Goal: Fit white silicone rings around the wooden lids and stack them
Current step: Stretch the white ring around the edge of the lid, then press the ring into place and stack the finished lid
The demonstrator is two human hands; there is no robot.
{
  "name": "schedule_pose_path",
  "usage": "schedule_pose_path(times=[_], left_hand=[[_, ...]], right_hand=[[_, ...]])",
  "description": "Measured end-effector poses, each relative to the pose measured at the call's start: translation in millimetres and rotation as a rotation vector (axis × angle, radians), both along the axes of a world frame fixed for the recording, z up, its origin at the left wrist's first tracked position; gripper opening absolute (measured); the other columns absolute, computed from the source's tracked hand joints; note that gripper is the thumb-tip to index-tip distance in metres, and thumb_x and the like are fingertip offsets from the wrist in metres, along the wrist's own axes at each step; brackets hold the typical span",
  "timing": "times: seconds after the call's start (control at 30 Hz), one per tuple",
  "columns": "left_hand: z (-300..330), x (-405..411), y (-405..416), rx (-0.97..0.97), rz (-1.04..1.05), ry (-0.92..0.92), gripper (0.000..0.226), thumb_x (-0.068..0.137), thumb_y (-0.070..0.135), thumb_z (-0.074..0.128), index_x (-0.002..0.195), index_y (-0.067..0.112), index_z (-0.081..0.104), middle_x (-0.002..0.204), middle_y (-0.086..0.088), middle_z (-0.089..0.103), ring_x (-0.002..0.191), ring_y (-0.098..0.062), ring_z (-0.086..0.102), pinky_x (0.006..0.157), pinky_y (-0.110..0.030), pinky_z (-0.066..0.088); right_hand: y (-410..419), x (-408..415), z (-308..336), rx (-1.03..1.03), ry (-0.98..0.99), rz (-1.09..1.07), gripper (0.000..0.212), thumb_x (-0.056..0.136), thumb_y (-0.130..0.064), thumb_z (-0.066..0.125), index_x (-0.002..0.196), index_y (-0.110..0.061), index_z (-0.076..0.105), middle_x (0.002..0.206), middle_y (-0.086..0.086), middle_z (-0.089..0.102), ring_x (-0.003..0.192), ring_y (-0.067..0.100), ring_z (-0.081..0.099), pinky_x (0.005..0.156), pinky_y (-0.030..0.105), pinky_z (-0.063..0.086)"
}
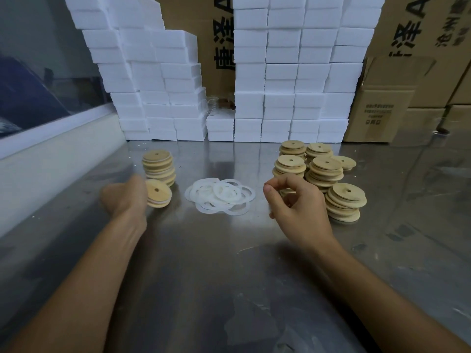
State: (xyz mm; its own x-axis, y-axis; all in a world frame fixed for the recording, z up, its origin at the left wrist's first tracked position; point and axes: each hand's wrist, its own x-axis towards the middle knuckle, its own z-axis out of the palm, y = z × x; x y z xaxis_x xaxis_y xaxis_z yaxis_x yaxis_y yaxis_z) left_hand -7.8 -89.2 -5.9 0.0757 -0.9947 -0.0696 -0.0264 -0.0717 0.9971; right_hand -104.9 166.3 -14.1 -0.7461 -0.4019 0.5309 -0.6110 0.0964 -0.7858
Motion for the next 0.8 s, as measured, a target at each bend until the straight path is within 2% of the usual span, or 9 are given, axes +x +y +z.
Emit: schedule_pose_path(times=[0.07, 0.17, 0.3, 0.37, 0.5, 0.57, 0.63, 0.7, 0.8], left_hand=[[-6.3, 2.3, -7.0, 0.046, -0.004, -0.014, 0.017, 0.075, 0.012, 0.058, 0.09, 0.007, 0.065, 0.089, -0.011, 0.066, 0.079, -0.026, 0.065, 0.066, -0.03, 0.044], [-11.1, 3.6, -13.0, 0.038, -0.004, -0.064, 0.03, 0.076, 0.009, 0.057, 0.103, 0.0, 0.066, 0.102, -0.016, 0.07, 0.091, -0.03, 0.069, 0.067, -0.034, 0.048], [-8.5, 7.0, -1.7, -0.175, -0.042, -0.283, 0.01, 0.077, 0.004, 0.054, 0.074, 0.011, 0.06, 0.079, -0.007, 0.063, 0.082, -0.028, 0.065, 0.068, -0.036, 0.051], [-9.3, 6.6, 3.6, -0.34, -0.093, -0.363, 0.011, 0.076, 0.006, 0.054, 0.074, 0.015, 0.059, 0.079, -0.009, 0.065, 0.085, -0.034, 0.065, 0.074, -0.04, 0.054], [-12.3, -5.8, 35.1, -0.715, -0.395, -0.438, 0.013, 0.078, 0.009, 0.06, 0.076, 0.021, 0.057, 0.064, 0.005, 0.057, 0.07, -0.027, 0.057, 0.063, -0.032, 0.046], [-16.4, -12.3, 54.0, -0.887, -0.648, -0.566, 0.009, 0.08, 0.016, 0.065, 0.085, 0.022, 0.062, 0.08, 0.006, 0.061, 0.076, -0.022, 0.058, 0.066, -0.032, 0.047], [-23.4, -18.3, 64.6, -1.012, -0.856, -0.694, 0.02, 0.083, 0.023, 0.069, 0.102, 0.019, 0.067, 0.102, 0.002, 0.062, 0.095, -0.022, 0.057, 0.082, -0.038, 0.049], [-27.8, -21.8, 70.2, -1.073, -0.937, -0.766, 0.027, 0.088, 0.027, 0.066, 0.113, 0.016, 0.068, 0.113, -0.003, 0.06, 0.106, -0.024, 0.053, 0.092, -0.043, 0.046], [-27.3, -20.9, 70.0, -1.092, -0.923, -0.746, 0.022, 0.089, 0.029, 0.067, 0.106, 0.016, 0.071, 0.106, -0.003, 0.062, 0.101, -0.022, 0.055, 0.089, -0.04, 0.046]], right_hand=[[-0.1, -0.6, 0.4, -0.02, -0.006, -0.017, 0.007, 0.091, -0.019, 0.066, 0.086, -0.023, 0.068, 0.079, -0.017, 0.067, 0.057, 0.024, 0.063, 0.061, 0.049, 0.054], [0.3, -1.7, 1.1, -0.048, -0.015, -0.056, 0.009, 0.09, -0.018, 0.067, 0.083, -0.024, 0.068, 0.078, -0.017, 0.068, 0.058, 0.02, 0.062, 0.062, 0.044, 0.055], [0.9, -4.0, 1.3, -0.041, 0.009, -0.132, 0.006, 0.089, -0.018, 0.067, 0.084, -0.021, 0.07, 0.073, -0.016, 0.067, 0.062, 0.008, 0.059, 0.062, 0.03, 0.051], [1.6, -5.5, 1.6, -0.021, 0.03, -0.18, 0.005, 0.089, -0.019, 0.067, 0.086, -0.019, 0.071, 0.073, -0.014, 0.067, 0.068, 0.006, 0.061, 0.065, 0.029, 0.053], [5.0, -8.8, 2.2, 0.031, 0.085, -0.275, 0.006, 0.089, -0.022, 0.067, 0.088, -0.017, 0.071, 0.077, -0.012, 0.069, 0.073, 0.003, 0.063, 0.069, 0.029, 0.053], [6.5, -11.1, 1.2, 0.079, 0.113, -0.318, 0.005, 0.088, -0.021, 0.067, 0.089, -0.018, 0.071, 0.078, -0.012, 0.069, 0.076, 0.005, 0.064, 0.076, 0.034, 0.053], [7.7, -14.2, 0.1, 0.177, 0.13, -0.383, 0.007, 0.087, -0.024, 0.066, 0.092, -0.021, 0.07, 0.083, -0.011, 0.069, 0.086, 0.013, 0.063, 0.089, 0.038, 0.045], [10.5, -18.1, -0.9, 0.31, 0.141, -0.472, 0.014, 0.087, -0.028, 0.063, 0.099, -0.023, 0.068, 0.097, -0.007, 0.068, 0.102, 0.02, 0.057, 0.093, 0.038, 0.03], [17.6, -25.6, 0.2, 0.488, 0.121, -0.618, 0.028, 0.085, -0.033, 0.059, 0.11, -0.023, 0.066, 0.118, 0.003, 0.06, 0.121, 0.027, 0.042, 0.101, 0.046, 0.025]])
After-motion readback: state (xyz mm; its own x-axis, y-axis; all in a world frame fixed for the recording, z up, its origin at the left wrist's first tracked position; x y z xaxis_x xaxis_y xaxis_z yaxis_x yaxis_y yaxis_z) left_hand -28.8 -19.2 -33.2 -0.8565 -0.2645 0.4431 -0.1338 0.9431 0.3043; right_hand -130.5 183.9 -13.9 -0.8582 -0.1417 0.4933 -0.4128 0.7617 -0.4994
